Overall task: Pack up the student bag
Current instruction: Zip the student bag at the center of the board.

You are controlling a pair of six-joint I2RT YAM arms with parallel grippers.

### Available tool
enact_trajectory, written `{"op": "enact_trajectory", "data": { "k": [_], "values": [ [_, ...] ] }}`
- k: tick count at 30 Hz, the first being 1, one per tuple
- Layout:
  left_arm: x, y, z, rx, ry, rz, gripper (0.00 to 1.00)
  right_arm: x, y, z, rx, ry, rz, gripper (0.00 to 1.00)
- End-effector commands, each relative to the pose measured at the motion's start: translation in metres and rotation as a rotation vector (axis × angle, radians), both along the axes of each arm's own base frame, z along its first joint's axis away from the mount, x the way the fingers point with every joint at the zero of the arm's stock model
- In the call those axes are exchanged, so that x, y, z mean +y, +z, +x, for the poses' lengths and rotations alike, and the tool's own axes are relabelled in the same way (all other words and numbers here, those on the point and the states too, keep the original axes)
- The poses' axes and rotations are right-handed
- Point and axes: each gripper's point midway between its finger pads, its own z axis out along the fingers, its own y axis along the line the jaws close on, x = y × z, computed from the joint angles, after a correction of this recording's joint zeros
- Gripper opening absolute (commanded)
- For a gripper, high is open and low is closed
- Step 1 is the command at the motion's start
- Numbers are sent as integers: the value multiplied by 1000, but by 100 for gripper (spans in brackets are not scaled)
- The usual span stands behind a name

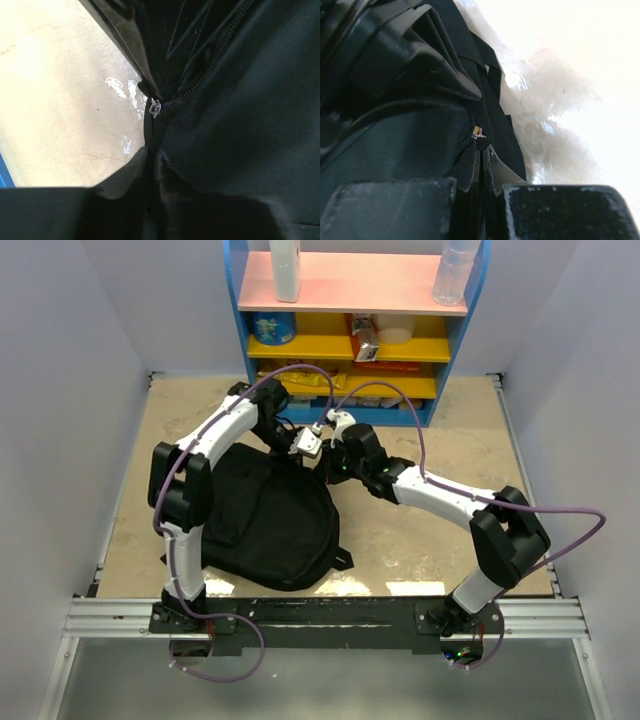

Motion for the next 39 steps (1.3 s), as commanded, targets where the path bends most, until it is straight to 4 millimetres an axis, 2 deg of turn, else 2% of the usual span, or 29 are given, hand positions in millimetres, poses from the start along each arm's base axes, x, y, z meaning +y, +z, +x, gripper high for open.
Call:
{"op": "enact_trajectory", "data": {
  "k": [1,7,13,18,25,28,33,39],
  "values": [
    [-3,-3,4,-21,-38,45,0,6,79,17,-173,-9,109,0],
    [3,-1,19,-49,24,67,0,-9,63,16,-157,-40,39,0],
    [19,4,43,-105,98,69,0,-37,64,9,-173,-95,-18,0],
    [27,-1,52,-112,137,86,0,-54,70,5,-189,-134,-44,0],
    [40,-7,66,-129,206,101,0,-71,58,-12,-149,-165,-56,0],
    [51,-8,76,-140,255,113,0,-79,52,-18,-134,-182,-78,0],
    [82,-11,97,-154,359,131,0,-92,46,-24,-113,-217,-108,0],
    [121,-14,103,-133,458,152,0,-95,39,-25,-94,-228,-126,0]
  ]
}}
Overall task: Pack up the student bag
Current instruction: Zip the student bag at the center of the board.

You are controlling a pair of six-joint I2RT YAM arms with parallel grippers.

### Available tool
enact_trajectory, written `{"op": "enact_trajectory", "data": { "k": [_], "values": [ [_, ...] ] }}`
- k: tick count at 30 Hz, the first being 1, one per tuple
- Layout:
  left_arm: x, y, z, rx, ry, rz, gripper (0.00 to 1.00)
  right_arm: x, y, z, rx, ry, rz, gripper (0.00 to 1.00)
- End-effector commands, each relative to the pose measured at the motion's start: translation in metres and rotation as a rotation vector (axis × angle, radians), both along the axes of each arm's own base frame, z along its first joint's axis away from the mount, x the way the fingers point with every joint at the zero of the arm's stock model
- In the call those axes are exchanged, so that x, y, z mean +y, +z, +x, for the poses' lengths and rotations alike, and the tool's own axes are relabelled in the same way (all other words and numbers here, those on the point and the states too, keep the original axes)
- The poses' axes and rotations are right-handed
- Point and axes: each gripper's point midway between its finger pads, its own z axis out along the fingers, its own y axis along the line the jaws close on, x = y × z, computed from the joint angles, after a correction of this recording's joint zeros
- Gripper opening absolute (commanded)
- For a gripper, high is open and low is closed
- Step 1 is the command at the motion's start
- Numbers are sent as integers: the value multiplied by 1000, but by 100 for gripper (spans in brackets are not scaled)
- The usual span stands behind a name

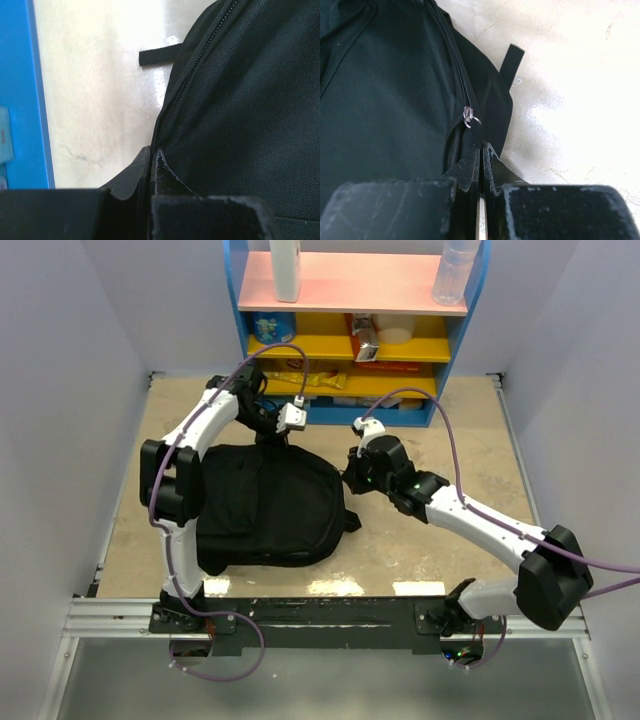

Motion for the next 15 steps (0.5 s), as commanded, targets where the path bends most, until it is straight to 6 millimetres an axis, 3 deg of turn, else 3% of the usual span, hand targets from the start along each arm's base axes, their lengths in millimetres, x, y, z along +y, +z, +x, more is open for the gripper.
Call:
{"op": "enact_trajectory", "data": {
  "k": [1,6,8,12,14,15],
  "values": [
    [89,-17,41,-78,209,177,0,-23,18,8,-44,-93,-20,0],
    [126,-23,21,-27,274,195,0,-18,-1,15,-4,-98,-54,0],
    [142,-16,17,-30,314,187,0,-14,-6,18,8,-90,-62,0],
    [156,1,8,-16,363,150,1,-3,-18,23,40,-70,-67,0],
    [147,15,5,-16,365,100,18,3,-15,30,34,-68,-58,0],
    [140,24,1,-7,357,77,35,6,-17,32,38,-63,-57,0]
  ]
}}
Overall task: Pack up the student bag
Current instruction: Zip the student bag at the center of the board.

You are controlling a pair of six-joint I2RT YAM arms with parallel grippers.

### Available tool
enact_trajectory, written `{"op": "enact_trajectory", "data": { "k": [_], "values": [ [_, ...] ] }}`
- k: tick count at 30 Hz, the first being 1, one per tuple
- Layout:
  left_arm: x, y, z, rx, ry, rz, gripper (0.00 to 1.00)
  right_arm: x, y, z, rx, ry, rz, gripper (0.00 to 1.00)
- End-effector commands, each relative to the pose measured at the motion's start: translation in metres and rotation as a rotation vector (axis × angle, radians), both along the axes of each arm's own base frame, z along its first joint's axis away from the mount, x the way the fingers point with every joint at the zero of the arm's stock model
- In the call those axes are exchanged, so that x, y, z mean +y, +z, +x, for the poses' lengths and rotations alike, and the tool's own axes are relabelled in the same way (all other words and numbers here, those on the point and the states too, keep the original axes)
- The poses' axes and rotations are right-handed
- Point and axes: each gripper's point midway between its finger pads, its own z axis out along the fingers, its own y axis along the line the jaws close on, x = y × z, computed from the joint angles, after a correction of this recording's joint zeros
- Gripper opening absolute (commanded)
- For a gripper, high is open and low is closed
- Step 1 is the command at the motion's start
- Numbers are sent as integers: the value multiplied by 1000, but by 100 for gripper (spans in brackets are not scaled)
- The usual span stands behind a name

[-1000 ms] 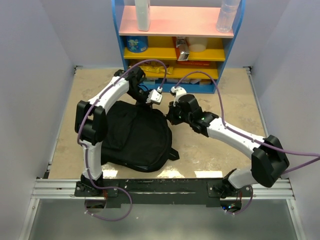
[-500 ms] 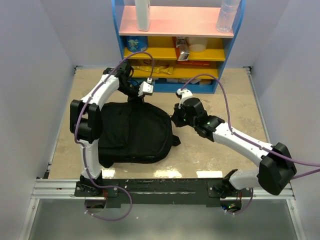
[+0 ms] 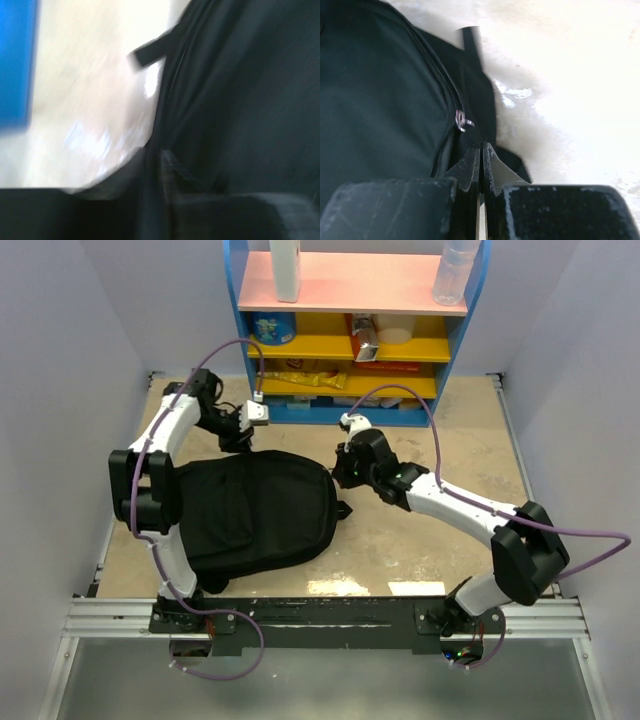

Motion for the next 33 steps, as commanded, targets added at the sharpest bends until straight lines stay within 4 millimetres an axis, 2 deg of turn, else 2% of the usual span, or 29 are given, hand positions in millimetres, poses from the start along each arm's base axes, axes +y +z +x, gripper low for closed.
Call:
{"op": "enact_trajectory", "data": {
  "k": [1,3,6,7,8,10,11,12,14,15,17,18,20,21,23,24,28,31,32,33],
  "values": [
    [51,36,12,-94,127,91,46,-14,10,16,-7,-66,-50,0],
    [19,53,6,-115,68,52,58,-7,14,20,-9,-49,-38,0],
    [-33,63,-4,-138,-39,-4,62,6,33,32,-41,-38,-3,0],
    [-47,63,-6,-138,-65,-26,63,10,31,33,-32,-25,0,0],
    [-69,64,-11,-148,-110,-40,63,13,32,34,-30,-21,8,0],
    [-90,58,-6,-149,-137,-60,63,18,35,35,-31,-12,24,0],
    [-106,61,-6,-162,-176,-69,63,19,35,35,-31,-14,27,0],
    [-112,48,-7,-130,-202,-64,63,20,34,33,-27,-14,27,0],
    [-127,52,-4,-134,-245,-95,63,17,38,31,-37,-22,31,0],
    [-128,39,-3,-105,-258,-93,63,15,35,29,-39,-27,32,0],
    [-132,39,3,-112,-276,-103,63,11,40,27,-54,-42,46,0],
    [-132,29,3,-93,-295,-94,64,9,35,24,-50,-45,44,0],
    [-138,28,5,-94,-318,-102,63,7,32,23,-49,-52,50,0],
    [-138,19,1,-71,-343,-97,63,6,32,22,-53,-56,59,0],
    [-144,21,1,-67,-365,-110,64,6,32,21,-50,-64,71,0],
    [-143,14,-4,-39,-382,-105,64,7,35,21,-56,-60,81,0],
    [-147,6,-17,11,-436,-86,63,7,37,21,-59,-61,86,0],
    [-150,4,-21,25,-442,-85,50,5,37,20,-63,-67,88,0],
    [-151,3,-22,28,-445,-86,36,5,35,20,-61,-72,88,0],
    [-150,3,-22,31,-443,-87,29,5,34,20,-58,-73,89,0]
  ]
}}
